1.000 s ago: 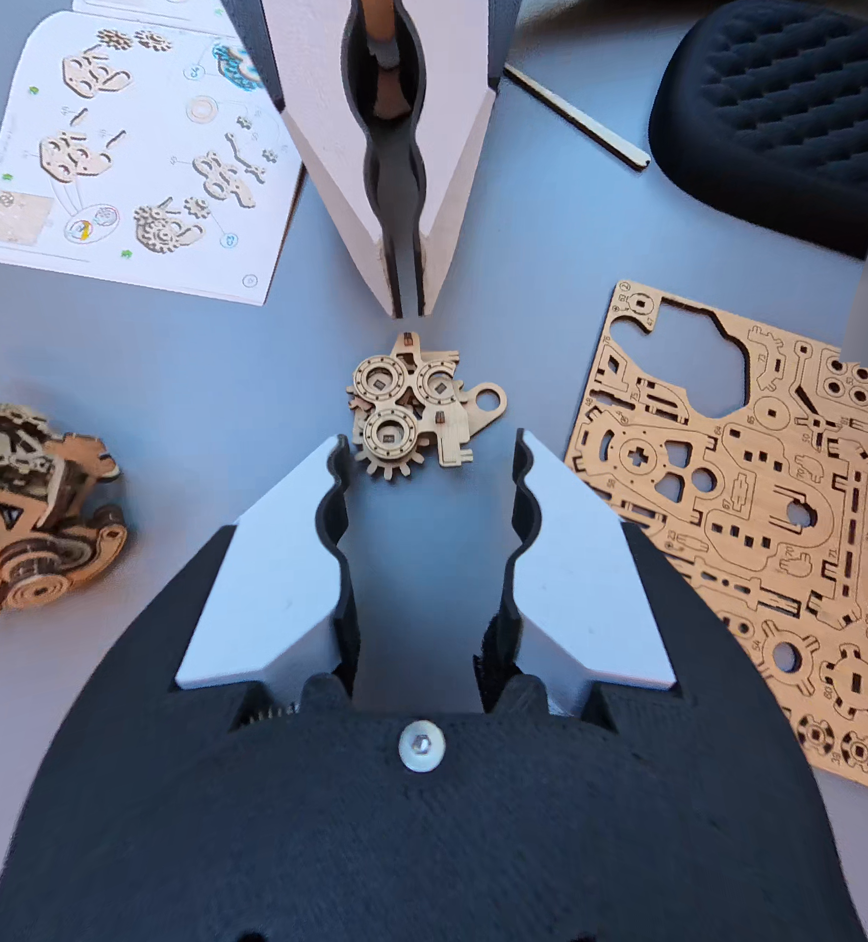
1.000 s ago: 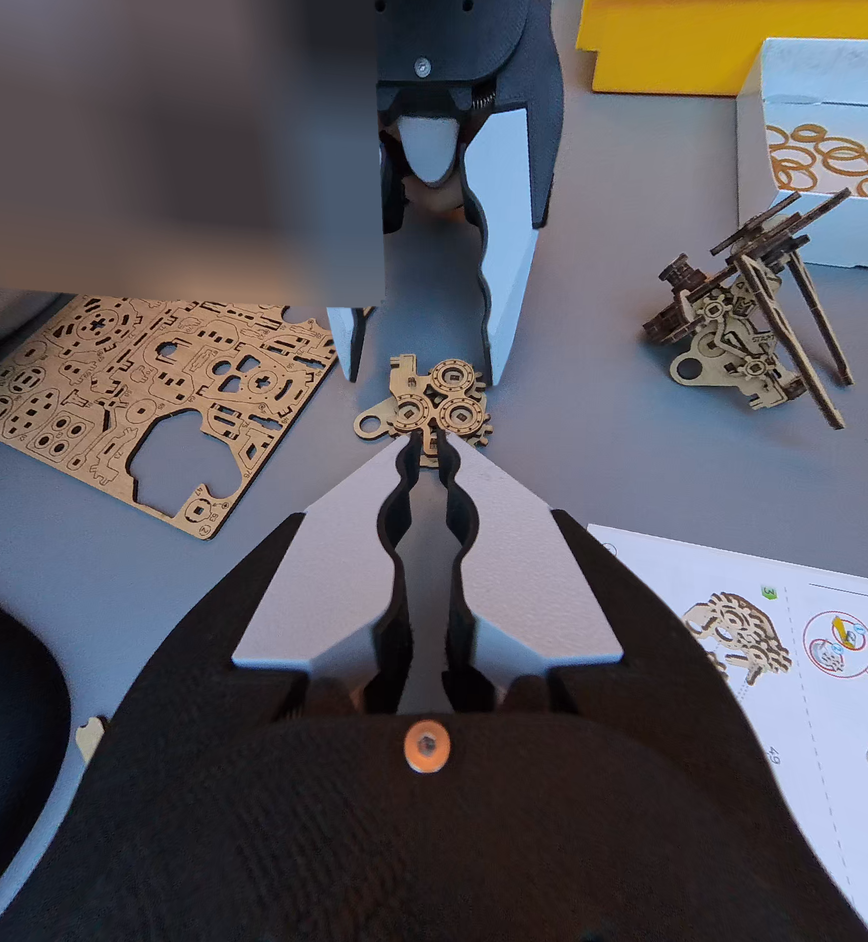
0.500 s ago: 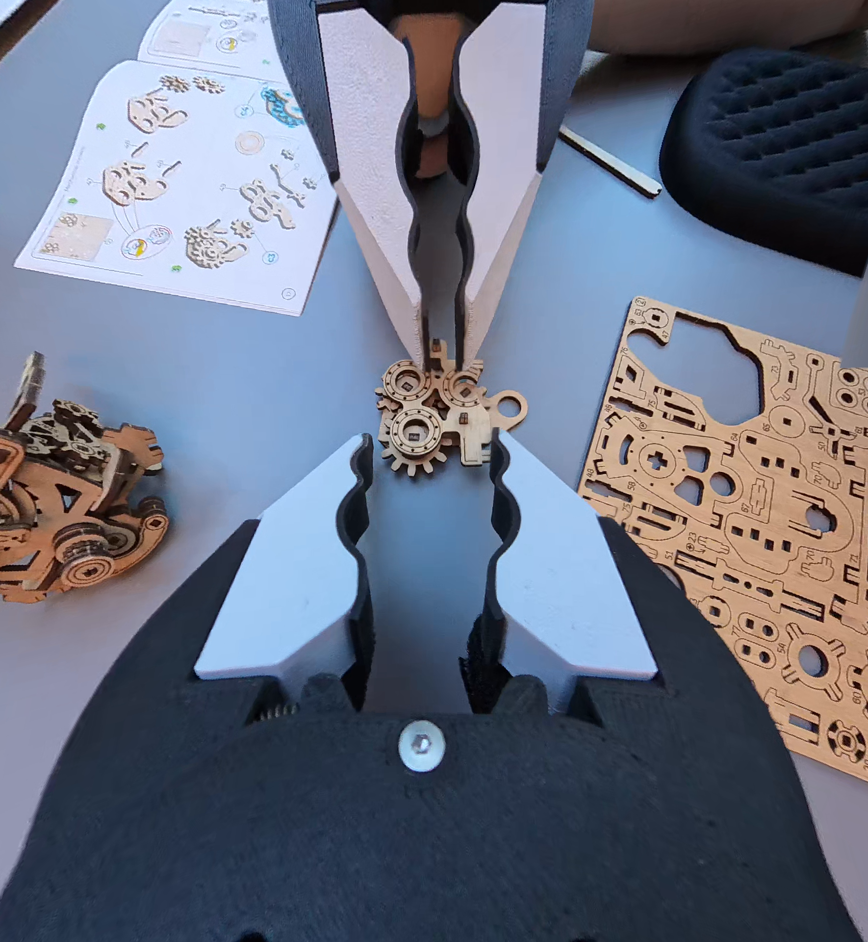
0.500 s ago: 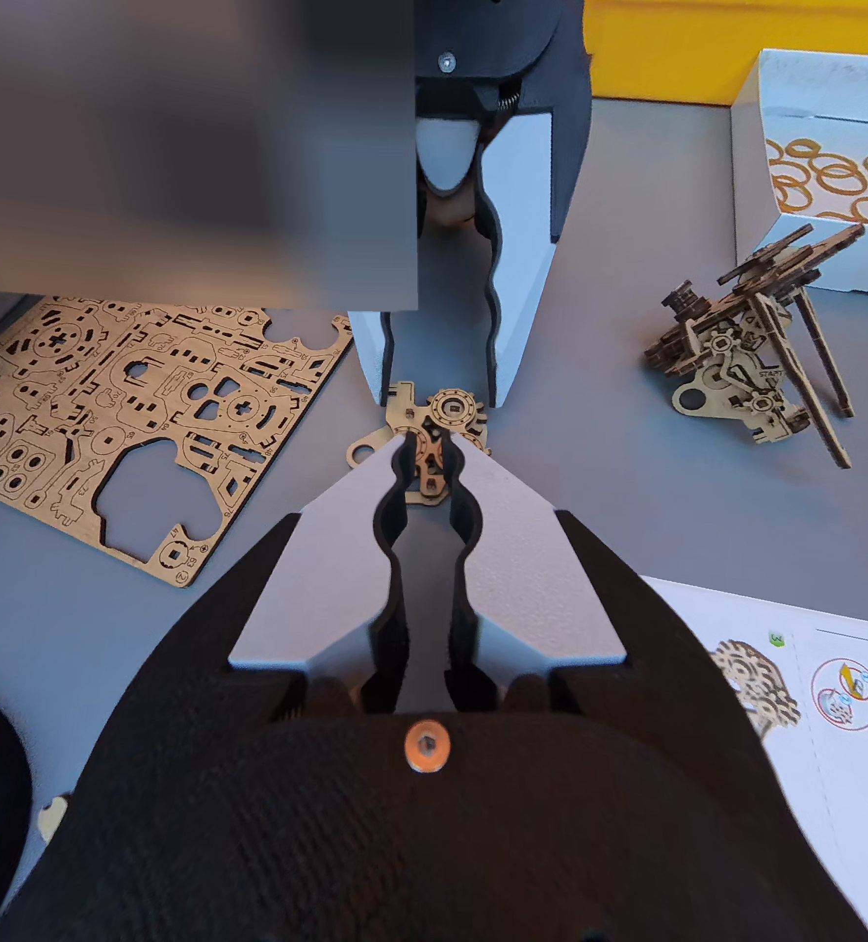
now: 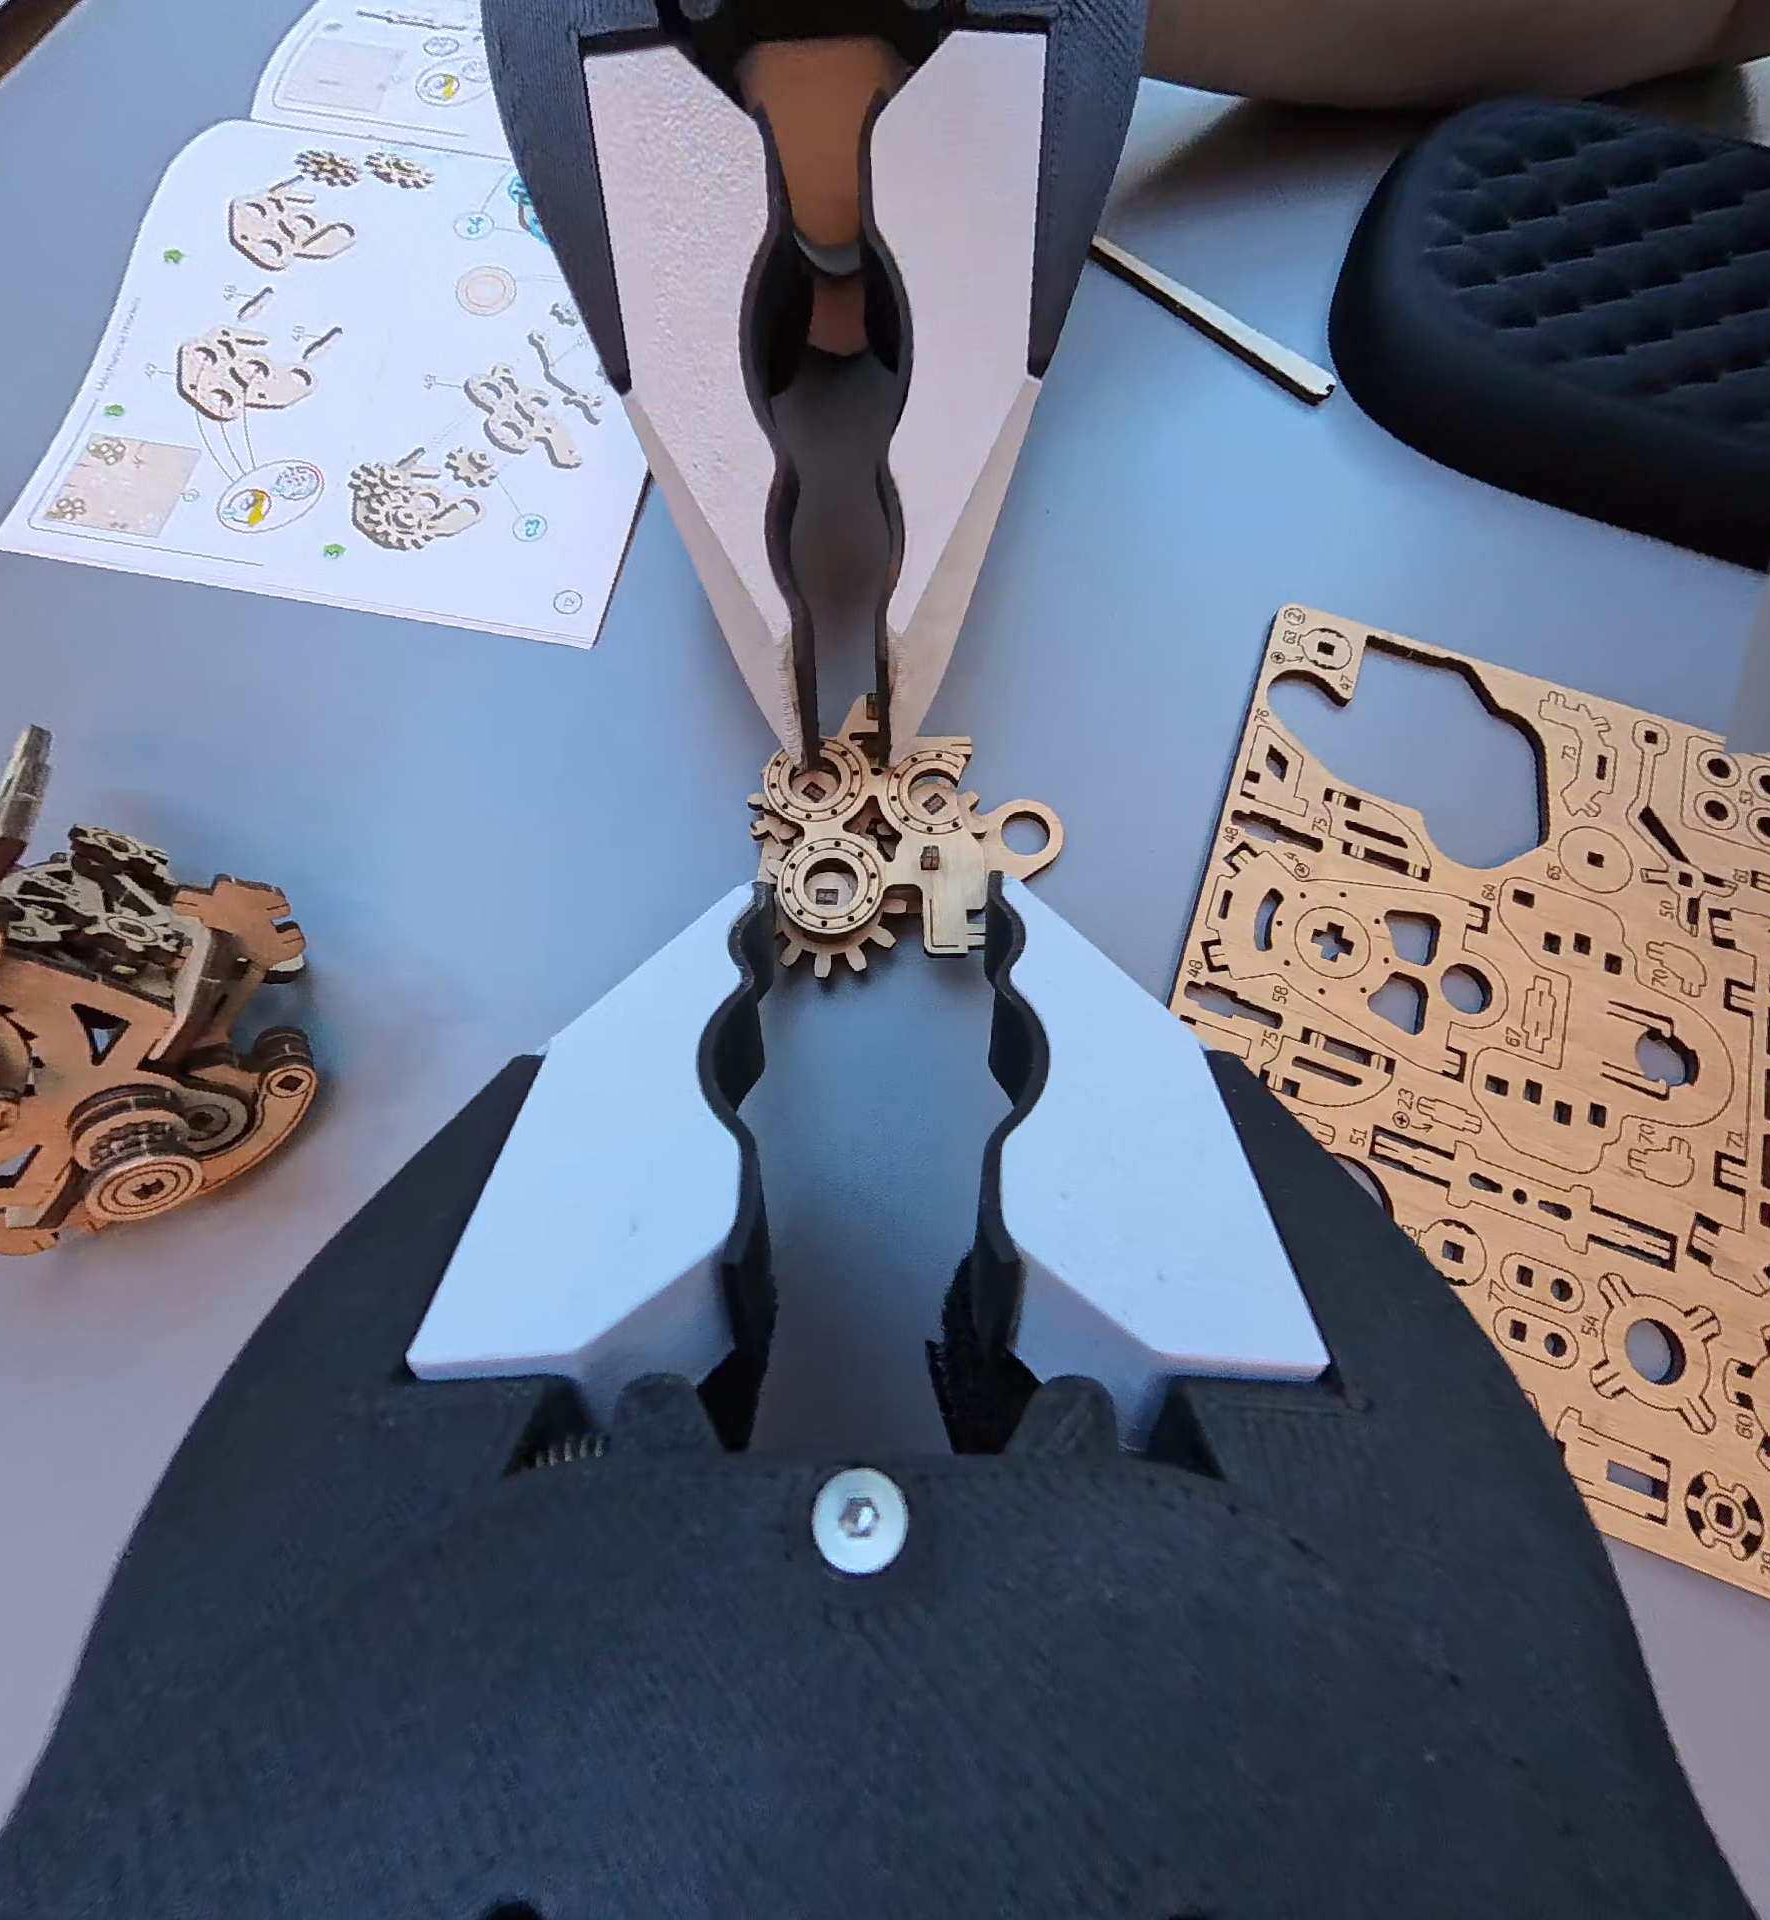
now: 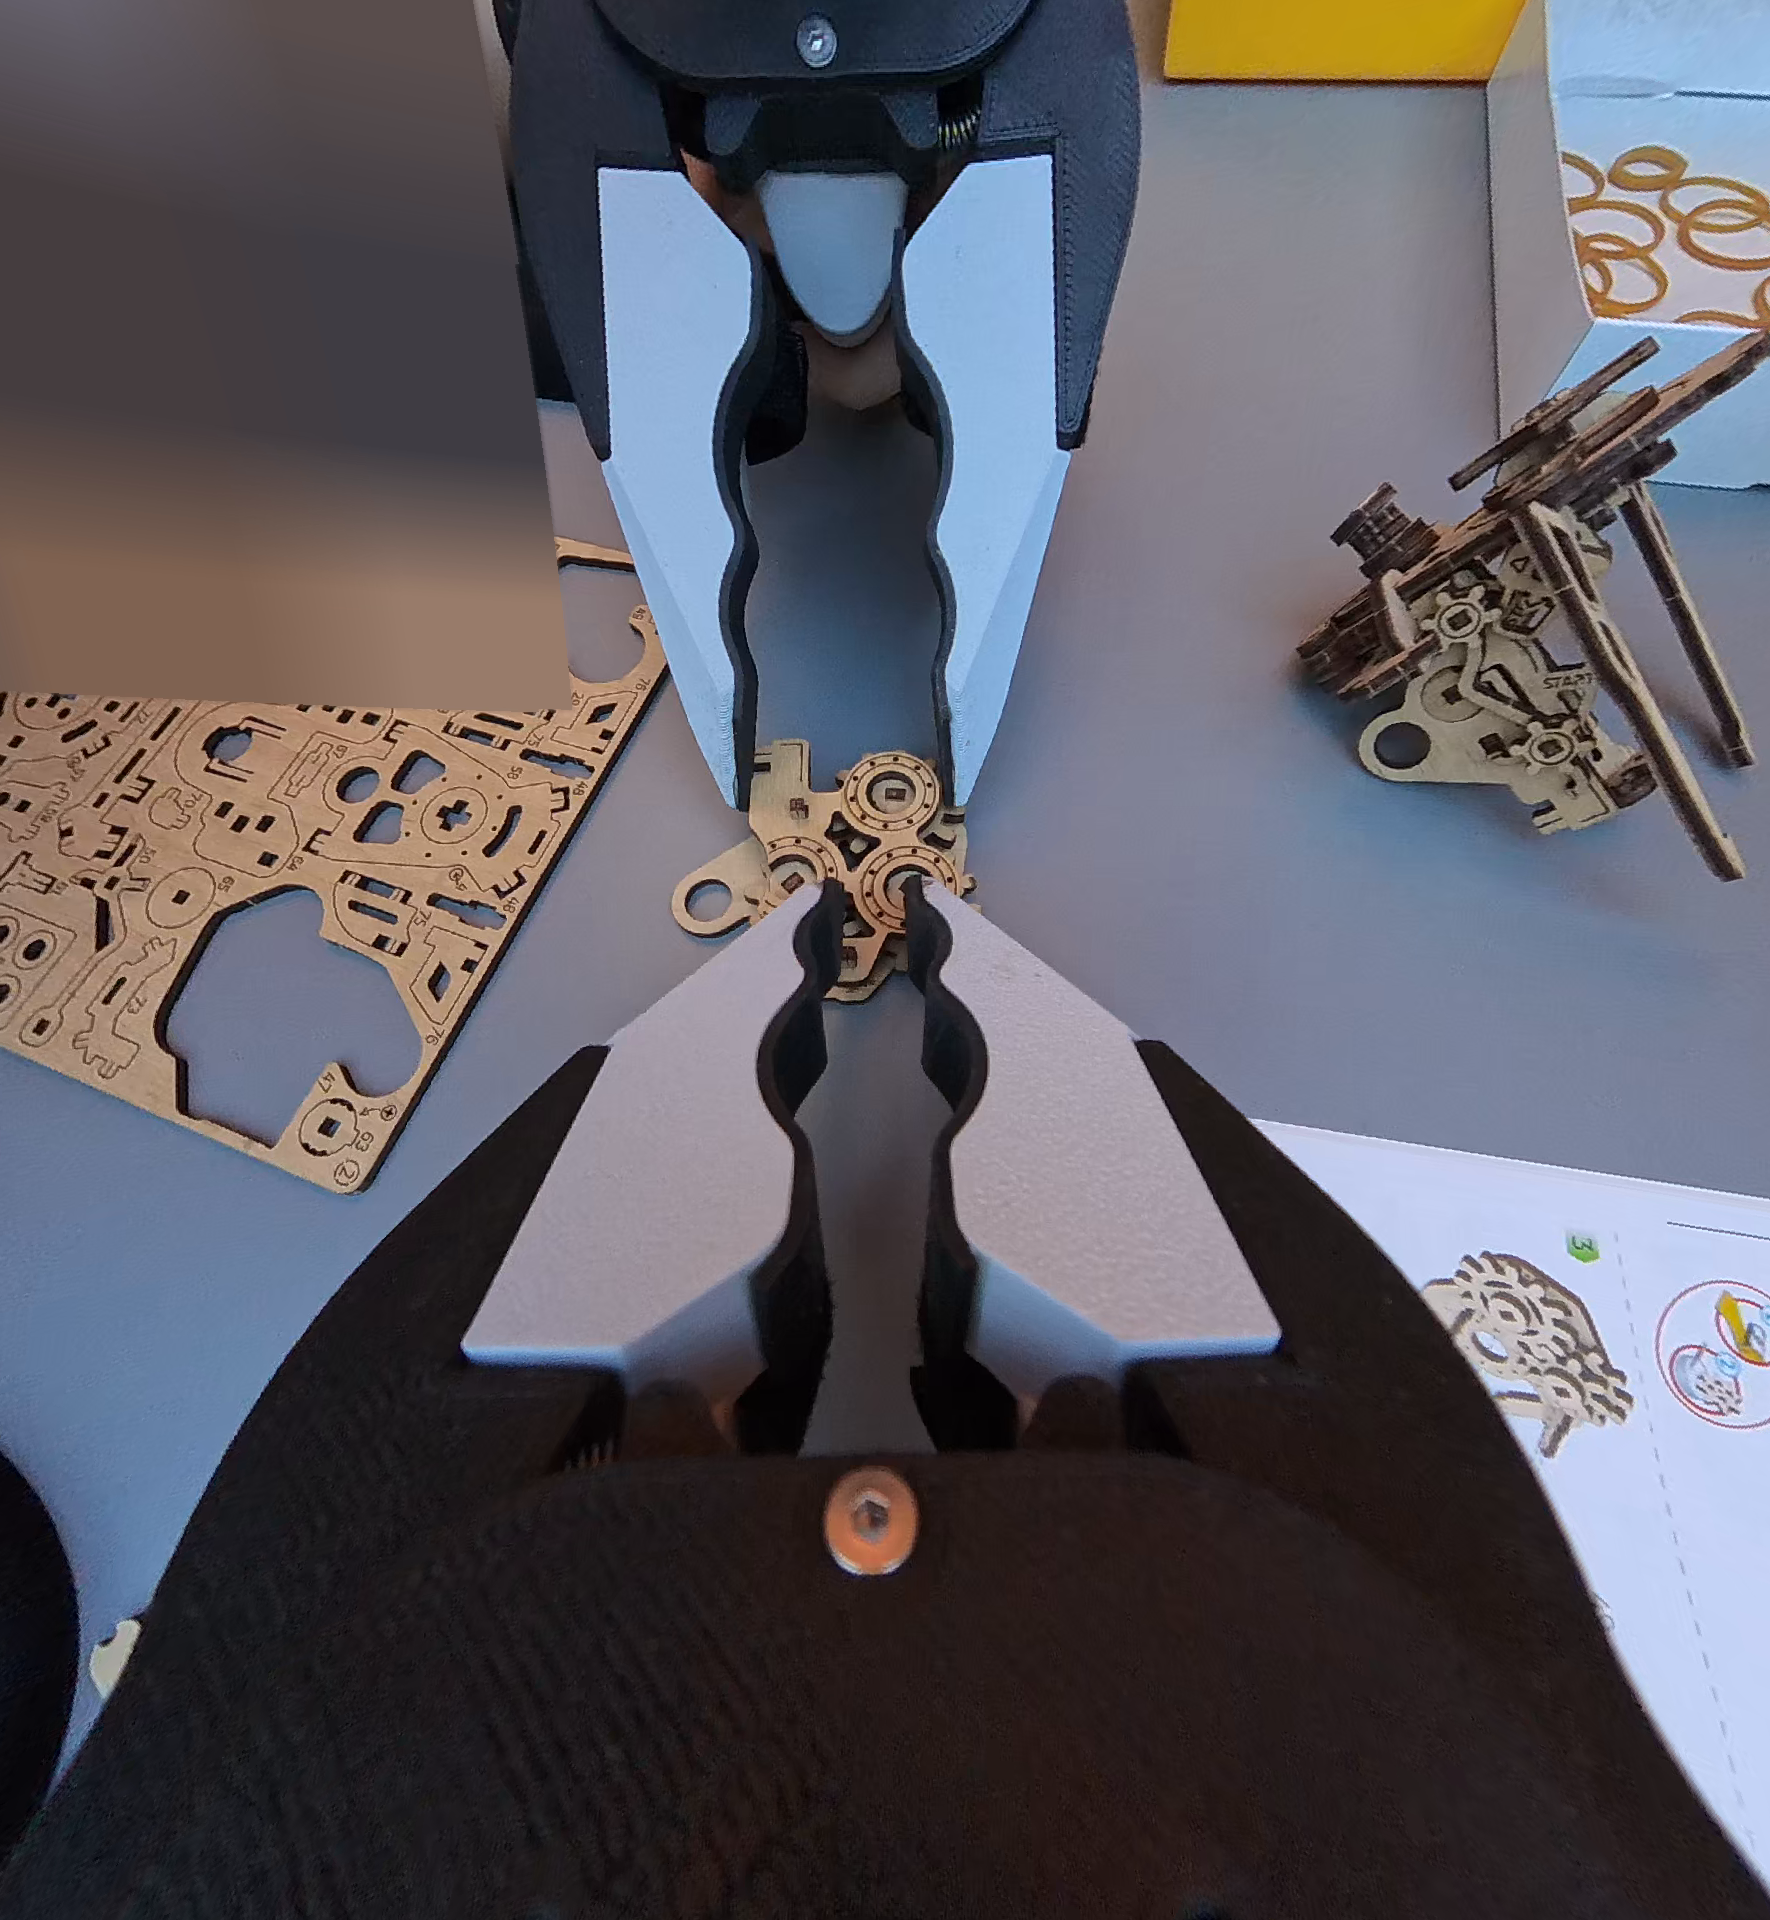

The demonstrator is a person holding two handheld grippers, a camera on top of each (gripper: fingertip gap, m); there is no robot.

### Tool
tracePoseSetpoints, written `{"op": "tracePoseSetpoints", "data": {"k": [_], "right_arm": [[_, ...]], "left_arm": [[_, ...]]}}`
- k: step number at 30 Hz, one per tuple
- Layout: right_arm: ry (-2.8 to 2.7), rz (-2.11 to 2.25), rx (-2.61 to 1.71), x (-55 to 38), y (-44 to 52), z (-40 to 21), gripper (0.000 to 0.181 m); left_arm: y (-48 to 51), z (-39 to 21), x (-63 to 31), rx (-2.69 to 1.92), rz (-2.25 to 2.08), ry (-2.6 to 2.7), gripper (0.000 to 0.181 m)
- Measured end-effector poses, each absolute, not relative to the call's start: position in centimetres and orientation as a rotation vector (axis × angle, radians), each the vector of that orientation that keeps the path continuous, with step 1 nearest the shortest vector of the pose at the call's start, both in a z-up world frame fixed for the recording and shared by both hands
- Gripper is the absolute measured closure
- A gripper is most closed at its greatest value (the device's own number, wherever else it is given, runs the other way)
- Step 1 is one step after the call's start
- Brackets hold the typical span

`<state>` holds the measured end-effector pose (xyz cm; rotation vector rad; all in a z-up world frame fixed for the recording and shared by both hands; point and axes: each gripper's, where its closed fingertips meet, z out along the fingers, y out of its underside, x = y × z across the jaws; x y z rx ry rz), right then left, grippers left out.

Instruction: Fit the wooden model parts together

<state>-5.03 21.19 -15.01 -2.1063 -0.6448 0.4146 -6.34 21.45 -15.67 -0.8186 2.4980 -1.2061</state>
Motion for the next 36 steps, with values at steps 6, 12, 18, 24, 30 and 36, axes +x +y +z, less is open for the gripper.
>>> {"op": "tracePoseSetpoints", "data": {"k": [6, 12, 18, 24, 30, 36], "right_arm": [[-0.648, 0.431, -2.064, -5.0, 20.8, -14.4, 0.161], [-0.592, 0.459, -2.097, -4.2, 20.3, -14.7, 0.159], [-0.608, 0.421, -2.124, -4.4, 20.4, -15.2, 0.156], [-0.597, 0.411, -2.141, -4.6, 20.7, -15.4, 0.163], [-0.578, 0.404, -2.147, -4.5, 20.8, -15.4, 0.163], [-0.571, 0.406, -2.154, -4.5, 20.8, -15.5, 0.163]], "left_arm": [[22.6, -15.2, -6.5, -0.892, -1.213, 2.487, 0.136], [22.3, -15.0, -7.1, -1.046, -1.358, 2.531, 0.133], [22.1, -15.8, -6.9, -1.152, -1.304, 2.533, 0.129], [22.1, -15.9, -6.5, -1.169, -1.265, 2.497, 0.139], [22.0, -15.9, -6.4, -1.164, -1.261, 2.489, 0.14], [22.0, -15.8, -6.4, -1.113, -1.232, 2.496, 0.141]]}}
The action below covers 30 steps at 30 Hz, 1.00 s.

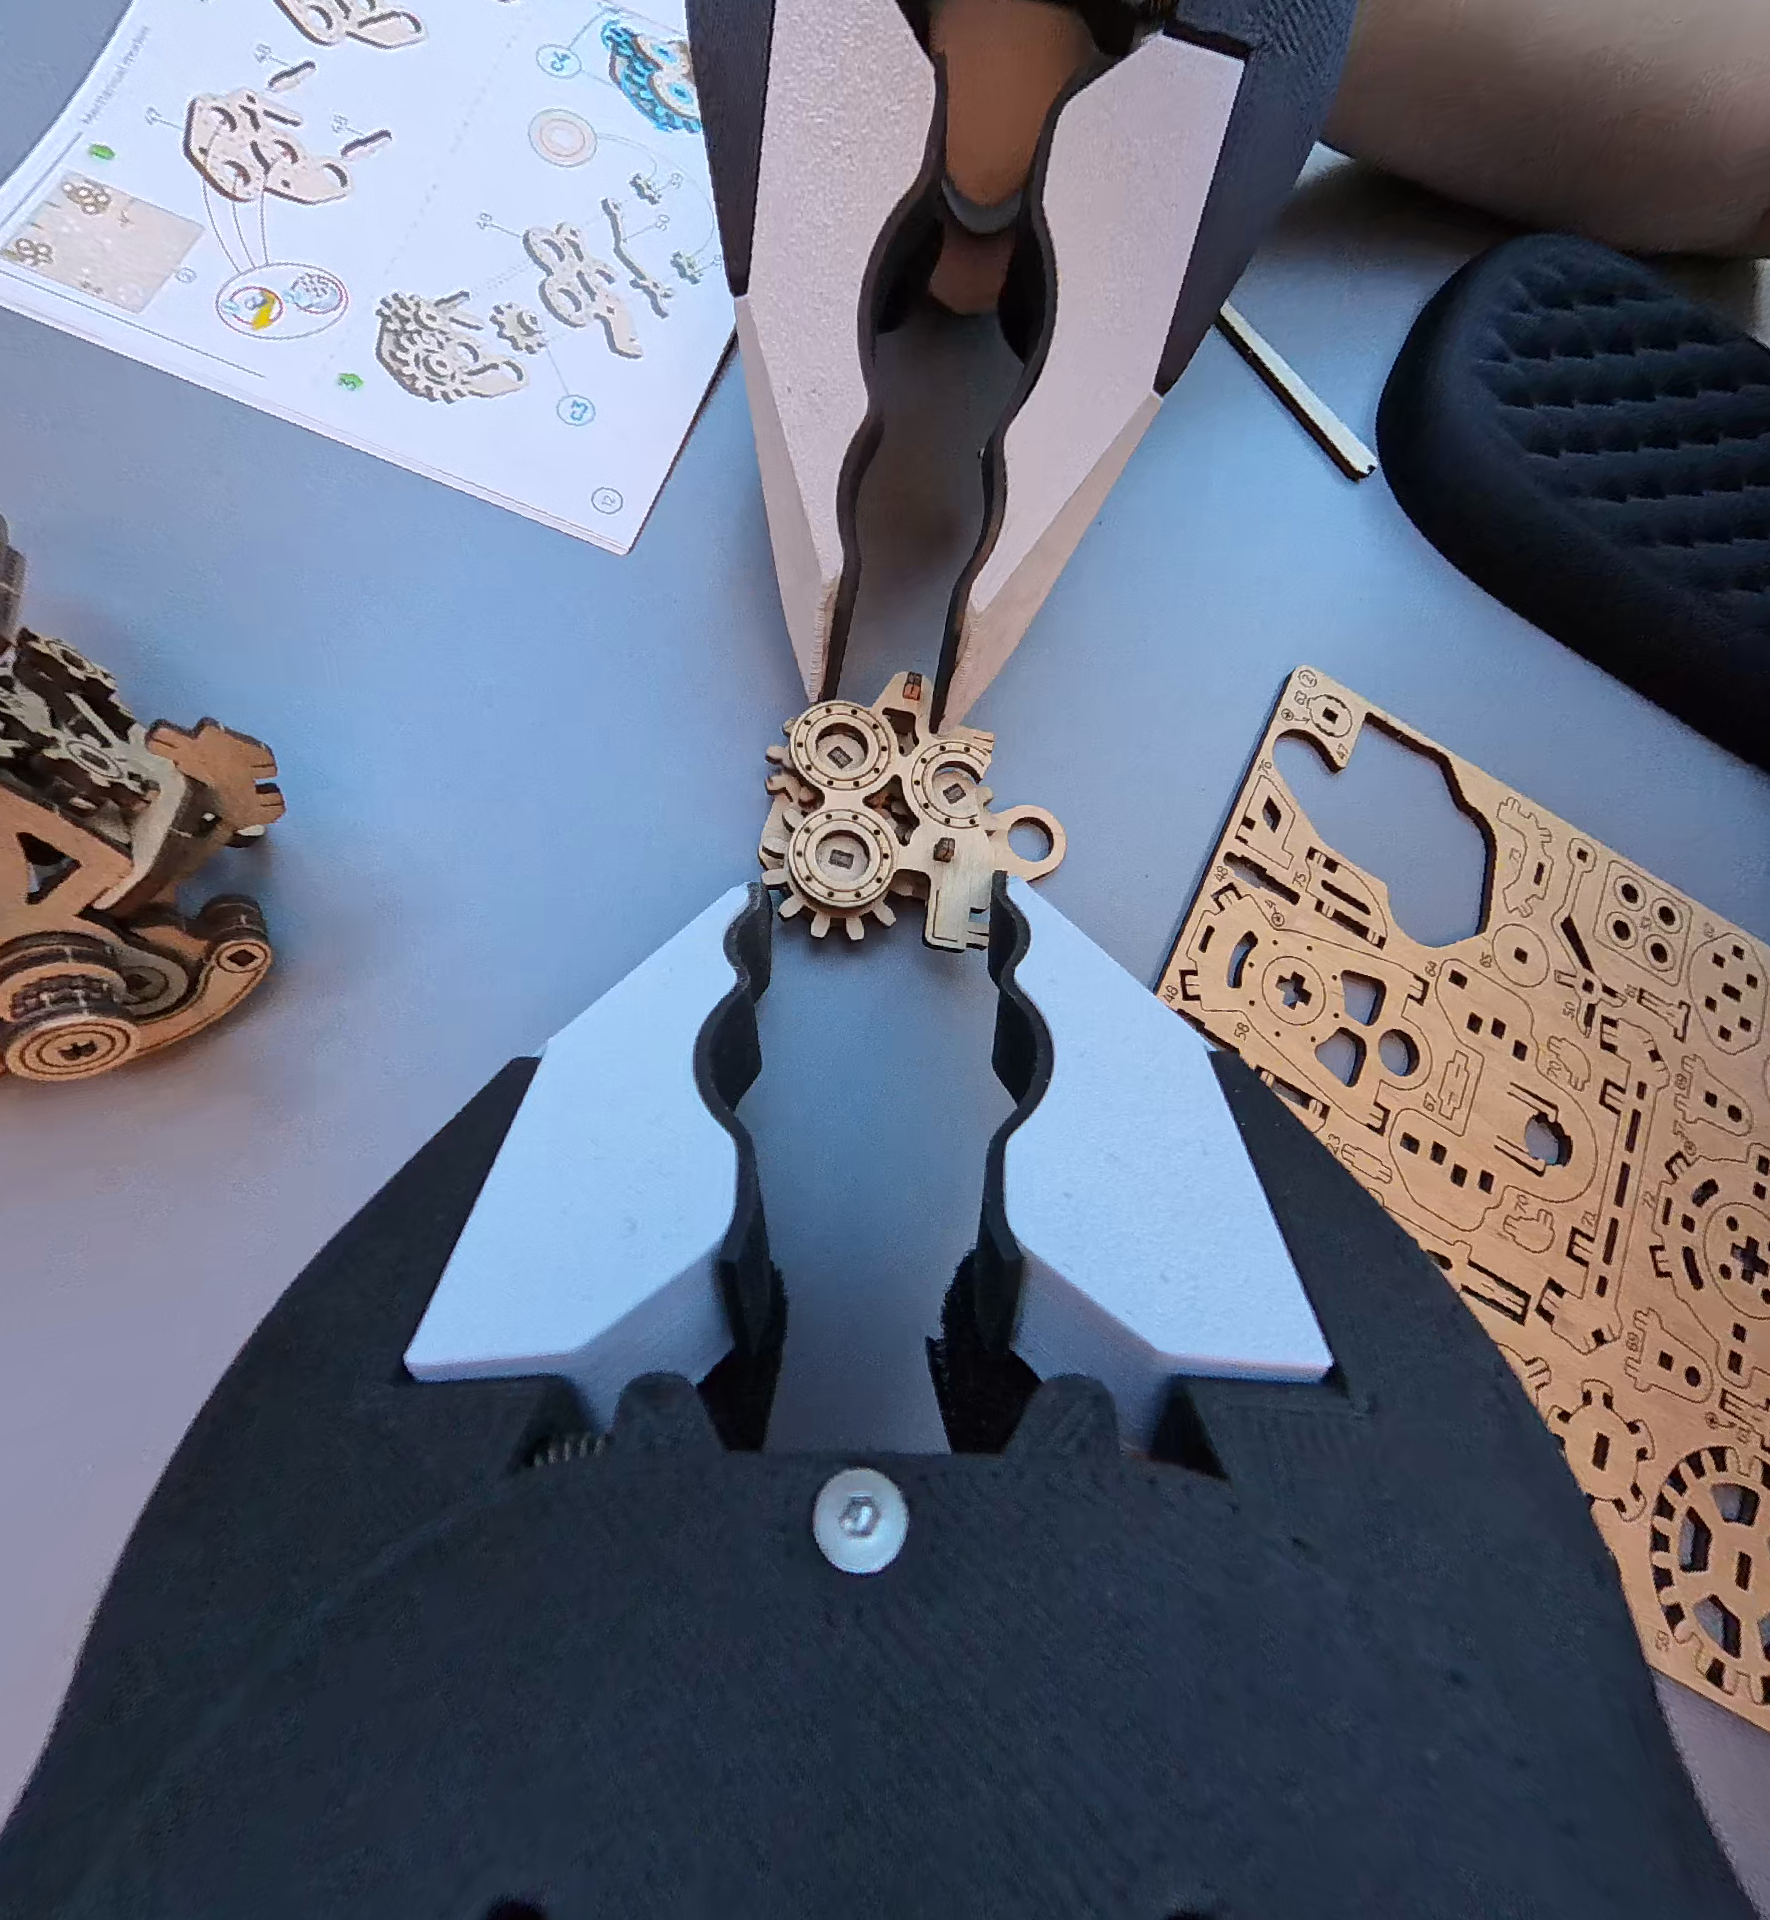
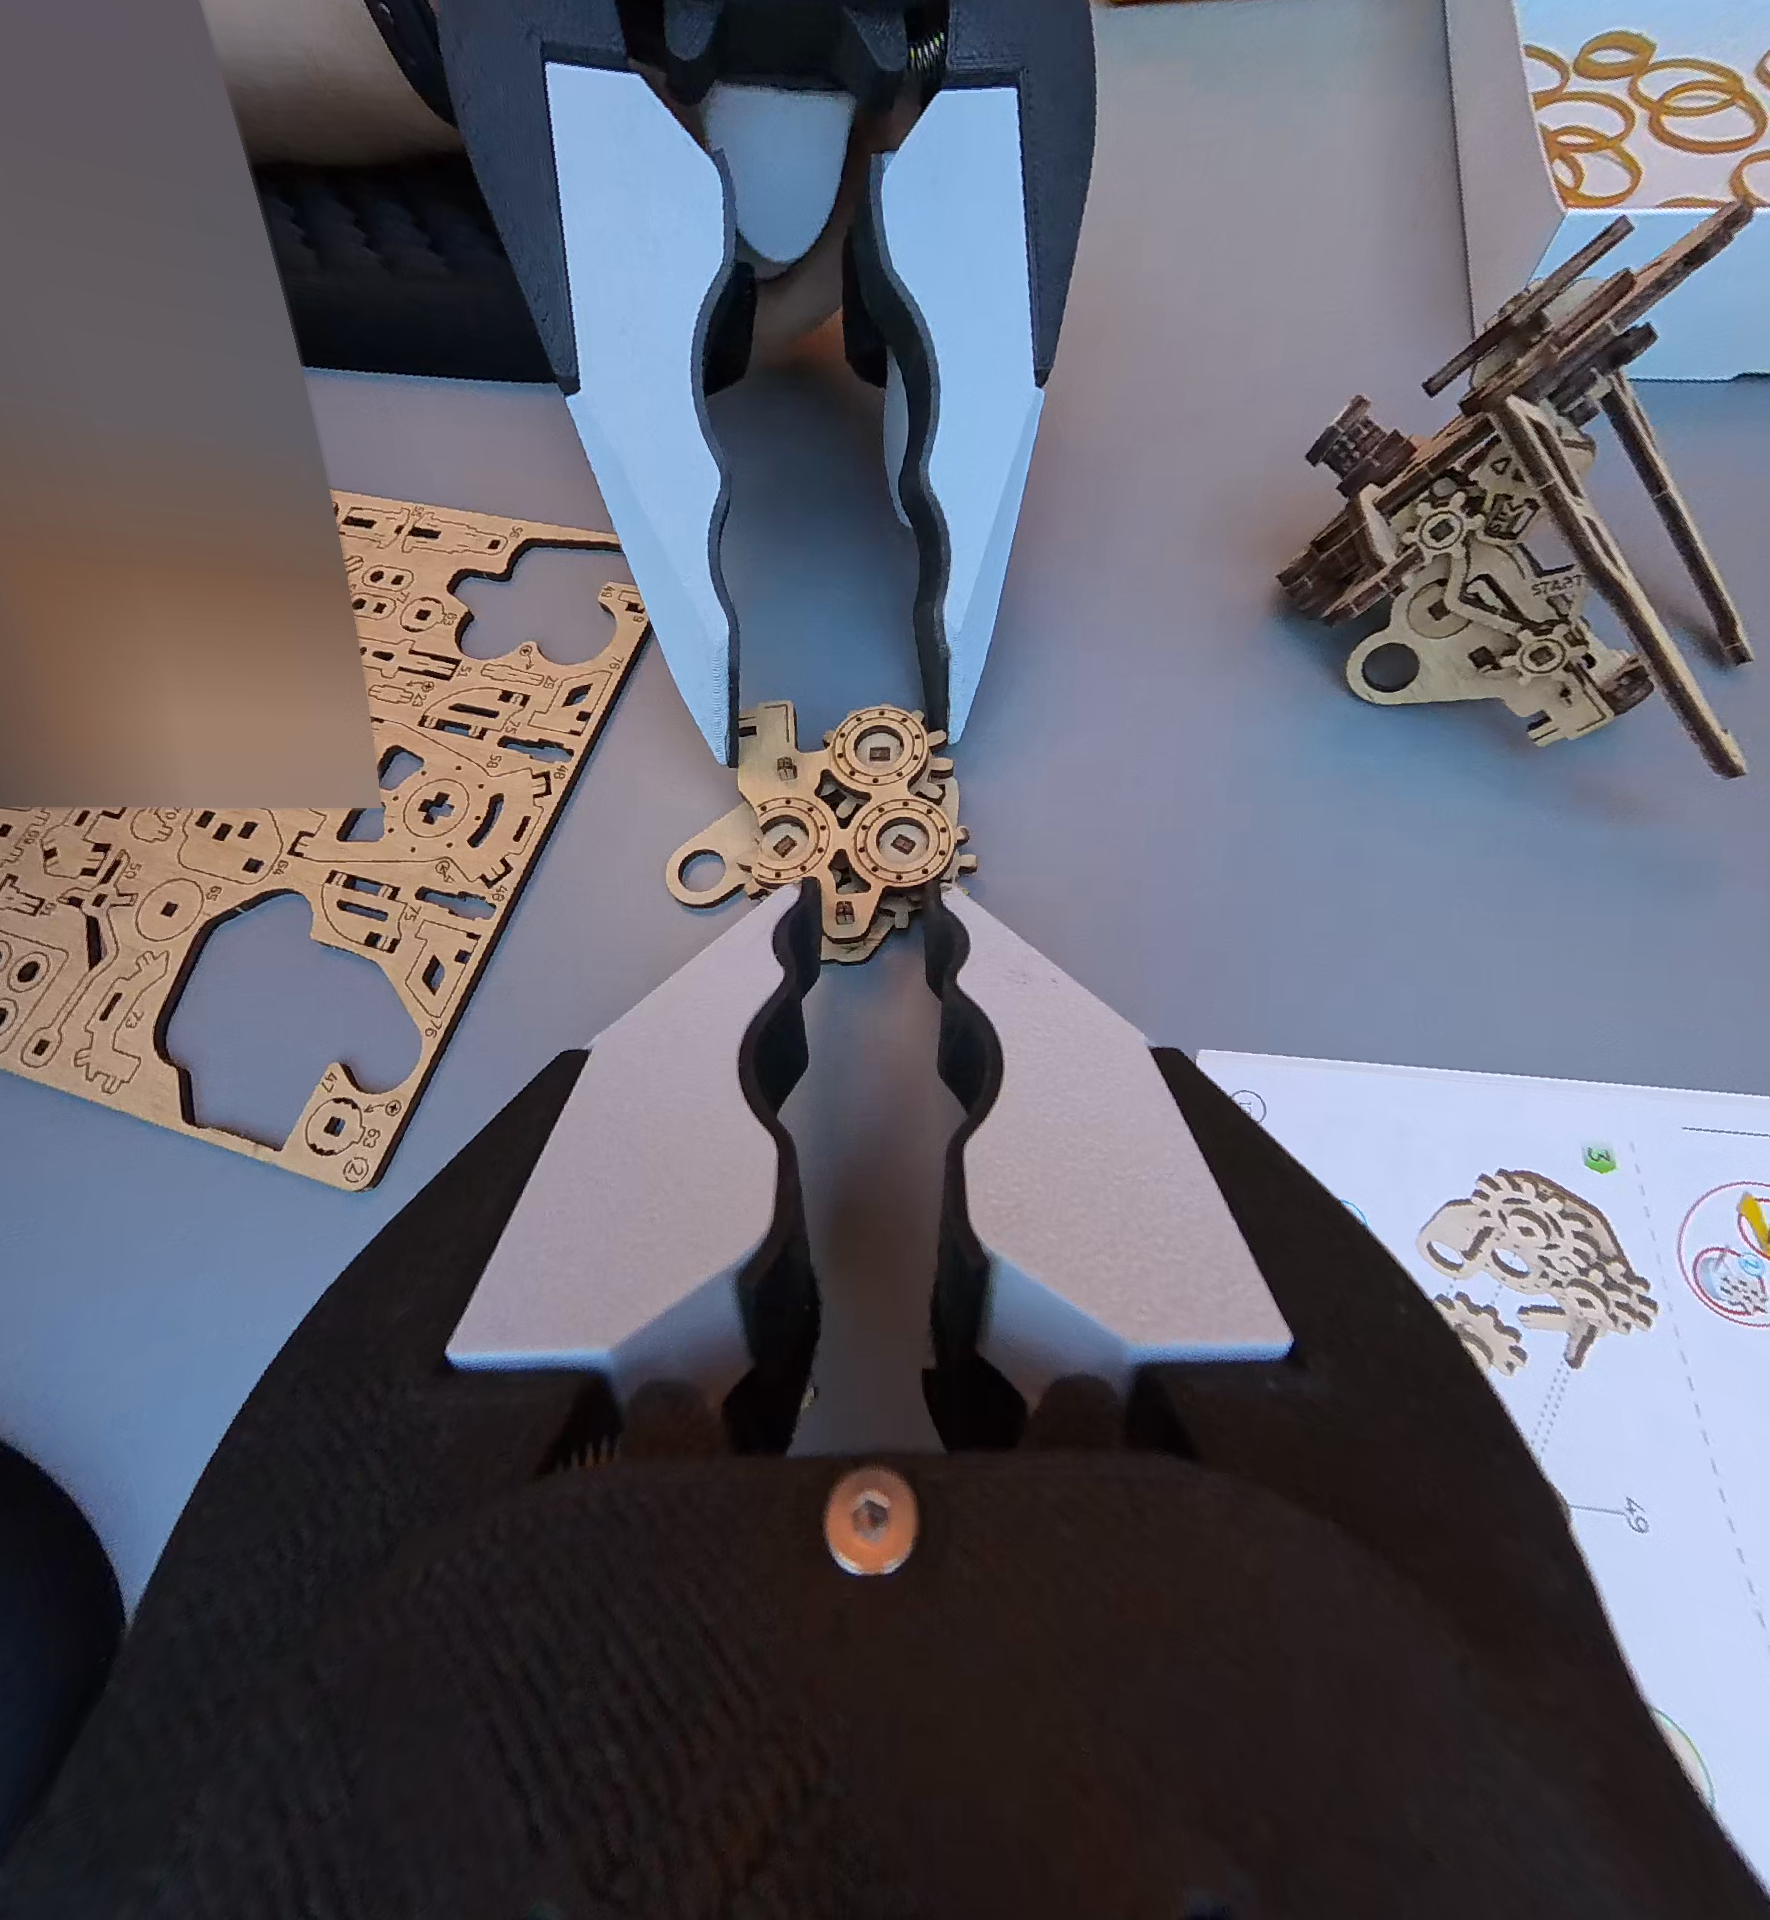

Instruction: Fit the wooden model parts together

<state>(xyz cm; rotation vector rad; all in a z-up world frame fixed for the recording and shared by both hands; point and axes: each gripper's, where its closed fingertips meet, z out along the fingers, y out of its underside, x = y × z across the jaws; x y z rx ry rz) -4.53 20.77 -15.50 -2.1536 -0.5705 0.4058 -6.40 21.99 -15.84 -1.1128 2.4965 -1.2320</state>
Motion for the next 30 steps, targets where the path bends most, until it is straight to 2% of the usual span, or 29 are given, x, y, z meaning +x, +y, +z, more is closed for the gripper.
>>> {"op": "tracePoseSetpoints", "data": {"k": [10, 13, 21, 30], "right_arm": [[-0.628, 0.386, -2.116, -4.4, 20.4, -14.1, 0.155], [-0.536, 0.452, -2.048, -4.1, 21.0, -12.5, 0.162], [-0.562, 0.456, -2.132, -4.9, 21.3, -14.8, 0.163], [-0.637, 0.339, -2.158, -5.2, 21.1, -15.3, 0.175]], "left_arm": [[21.9, -15.9, -6.5, -1.151, -1.269, 2.505, 0.143], [21.9, -15.9, -6.5, -1.153, -1.272, 2.507, 0.143], [21.9, -15.9, -6.5, -1.151, -1.271, 2.508, 0.143], [21.9, -15.9, -6.5, -1.166, -1.289, 2.511, 0.143]]}}
